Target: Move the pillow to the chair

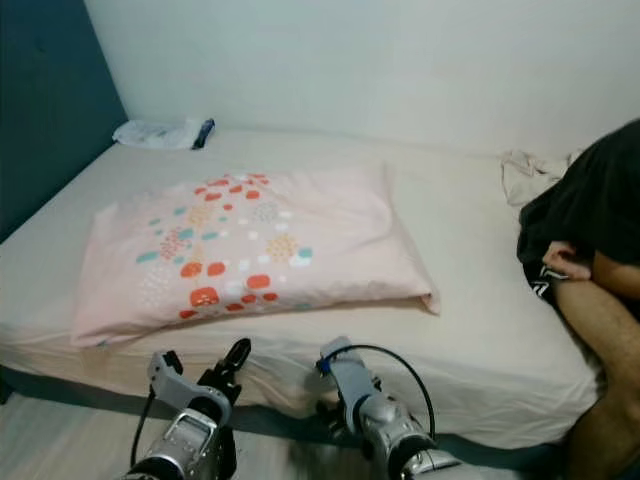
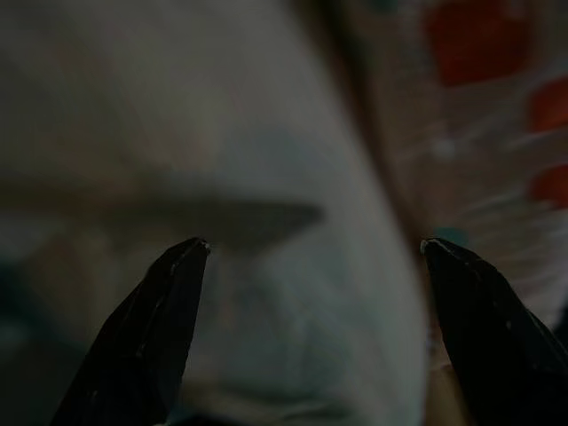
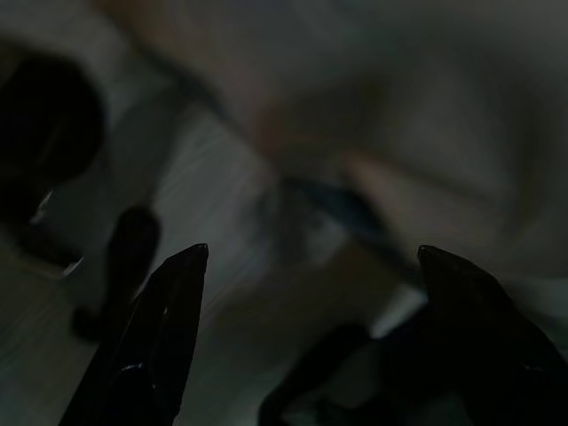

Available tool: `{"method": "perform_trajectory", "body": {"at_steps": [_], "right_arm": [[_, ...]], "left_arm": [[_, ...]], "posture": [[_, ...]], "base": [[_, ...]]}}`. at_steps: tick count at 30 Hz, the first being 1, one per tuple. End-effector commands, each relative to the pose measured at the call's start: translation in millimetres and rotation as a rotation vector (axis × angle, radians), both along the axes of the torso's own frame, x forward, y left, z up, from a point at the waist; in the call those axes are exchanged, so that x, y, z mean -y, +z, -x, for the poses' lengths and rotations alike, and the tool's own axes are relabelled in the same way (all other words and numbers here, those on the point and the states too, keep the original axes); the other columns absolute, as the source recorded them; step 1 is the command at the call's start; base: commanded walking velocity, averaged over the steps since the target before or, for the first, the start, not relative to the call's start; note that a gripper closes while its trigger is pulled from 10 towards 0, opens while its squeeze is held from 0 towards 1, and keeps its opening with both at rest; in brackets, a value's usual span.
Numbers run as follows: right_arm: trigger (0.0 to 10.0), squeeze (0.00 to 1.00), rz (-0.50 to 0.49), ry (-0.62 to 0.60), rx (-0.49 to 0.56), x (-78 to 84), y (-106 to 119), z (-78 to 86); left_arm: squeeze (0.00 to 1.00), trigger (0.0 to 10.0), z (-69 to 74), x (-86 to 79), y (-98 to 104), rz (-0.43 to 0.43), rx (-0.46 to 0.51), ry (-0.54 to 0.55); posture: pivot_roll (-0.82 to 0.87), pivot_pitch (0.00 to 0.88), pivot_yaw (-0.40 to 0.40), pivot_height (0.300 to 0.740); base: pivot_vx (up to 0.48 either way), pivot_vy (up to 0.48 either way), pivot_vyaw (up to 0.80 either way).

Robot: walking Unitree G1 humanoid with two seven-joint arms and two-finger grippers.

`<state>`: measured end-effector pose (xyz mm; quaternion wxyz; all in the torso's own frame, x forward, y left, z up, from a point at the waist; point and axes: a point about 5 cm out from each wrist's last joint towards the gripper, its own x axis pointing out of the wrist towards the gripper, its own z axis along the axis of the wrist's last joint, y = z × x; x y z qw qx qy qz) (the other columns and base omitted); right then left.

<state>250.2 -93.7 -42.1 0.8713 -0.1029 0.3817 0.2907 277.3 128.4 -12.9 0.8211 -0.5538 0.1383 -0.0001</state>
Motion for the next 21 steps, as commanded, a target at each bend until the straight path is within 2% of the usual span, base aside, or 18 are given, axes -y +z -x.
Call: {"method": "perform_trajectory", "body": {"at_steps": [1, 4, 5, 6, 8, 9, 10, 11, 12, 14, 16, 17, 19, 21], "right_arm": [[10.0, 0.00, -0.025, 0.073, -0.014, -5.7, -2.9, 7.3], [10.0, 0.00, -0.049, 0.150, -0.010, -11.7, -2.8, 11.1], [10.0, 0.00, -0.100, 0.155, -0.009, -15.0, 0.3, 9.3], [10.0, 0.00, -0.100, 0.155, -0.009, -15.0, 0.3, 9.3], [10.0, 0.00, -0.423, 0.074, -0.053, -24.9, 18.4, -3.8], [10.0, 0.00, -0.731, 0.077, -0.079, -31.7, 38.8, -14.5], [10.0, 0.00, -0.731, 0.077, -0.079, -31.7, 38.8, -14.5], [10.0, 0.00, -0.885, 0.144, -0.109, -34.8, 49.8, -16.5], [10.0, 0.00, -0.885, 0.144, -0.109, -34.8, 49.8, -16.5], [10.0, 0.00, -1.014, 0.237, -0.175, -36.5, 56.9, -13.4], [10.0, 0.00, -1.121, 0.382, -0.242, -35.8, 64.0, -7.4], [10.0, 0.00, -1.138, 0.439, -0.265, -35.2, 65.3, -4.7], [10.0, 0.00, -1.109, 0.507, -0.283, -34.1, 63.5, -0.4], [10.0, 0.00, -1.052, 0.510, -0.270, -33.9, 60.2, 0.4]], "left_arm": [[0.00, 10.0, -11.2, 3.3, 13.4, 0.037, 0.087, -0.010], [0.00, 10.0, -16.5, 5.7, 22.3, 0.071, 0.163, -0.039], [0.00, 10.0, -17.8, 6.0, 25.1, 0.081, 0.186, -0.048], [0.00, 10.0, -17.8, 6.0, 25.1, 0.081, 0.186, -0.048], [0.00, 10.0, -19.9, 4.4, 31.3, 0.099, 0.249, -0.065], [0.00, 10.0, -20.0, 0.2, 34.4, 0.109, 0.283, -0.068], [0.00, 10.0, -20.0, 0.2, 34.4, 0.109, 0.283, -0.068], [0.00, 10.0, -19.2, -3.5, 34.3, 0.108, 0.289, -0.062], [0.00, 10.0, -19.2, -3.5, 34.3, 0.108, 0.289, -0.062], [0.00, 10.0, -17.6, -7.4, 32.5, 0.107, 0.284, -0.050], [0.00, 10.0, -15.0, -11.5, 30.3, 0.114, 0.281, -0.040], [0.00, 10.0, -14.0, -12.5, 29.8, 0.118, 0.283, -0.037], [0.00, 10.0, -12.5, -12.7, 29.2, 0.123, 0.287, -0.038], [0.00, 10.0, -10.7, -12.6, 28.0, 0.128, 0.286, -0.039]], "posture": [[-0.04, 0.075, -0.062, 0.521], [-0.05, 0.082, -0.060, 0.506], [-0.05, 0.084, -0.059, 0.506], [-0.05, 0.084, -0.059, 0.506], [-0.05, 0.088, -0.059, 0.506], [-0.05, 0.088, -0.057, 0.506], [-0.05, 0.088, -0.057, 0.506], [-0.05, 0.088, -0.056, 0.506], [-0.05, 0.088, -0.056, 0.506], [-0.05, 0.086, -0.055, 0.506], [-0.05, 0.086, -0.054, 0.506], [-0.05, 0.085, -0.054, 0.506], [-0.05, 0.085, -0.053, 0.506], [-0.05, 0.086, -0.055, 0.506]], "base": [[0.000, 0.000, 0.00], [0.000, 0.000, 0.00], [0.000, 0.000, 0.00], [0.000, 0.000, 0.00], [0.000, 0.000, 0.00], [0.000, 0.000, 0.00], [0.000, 0.000, 0.00], [0.000, 0.000, 0.00], [0.000, 0.000, 0.00], [0.000, 0.000, 0.00], [0.000, 0.000, 0.00], [0.000, 0.000, 0.00], [0.000, 0.000, 0.00], [0.000, 0.000, 0.00]]}}
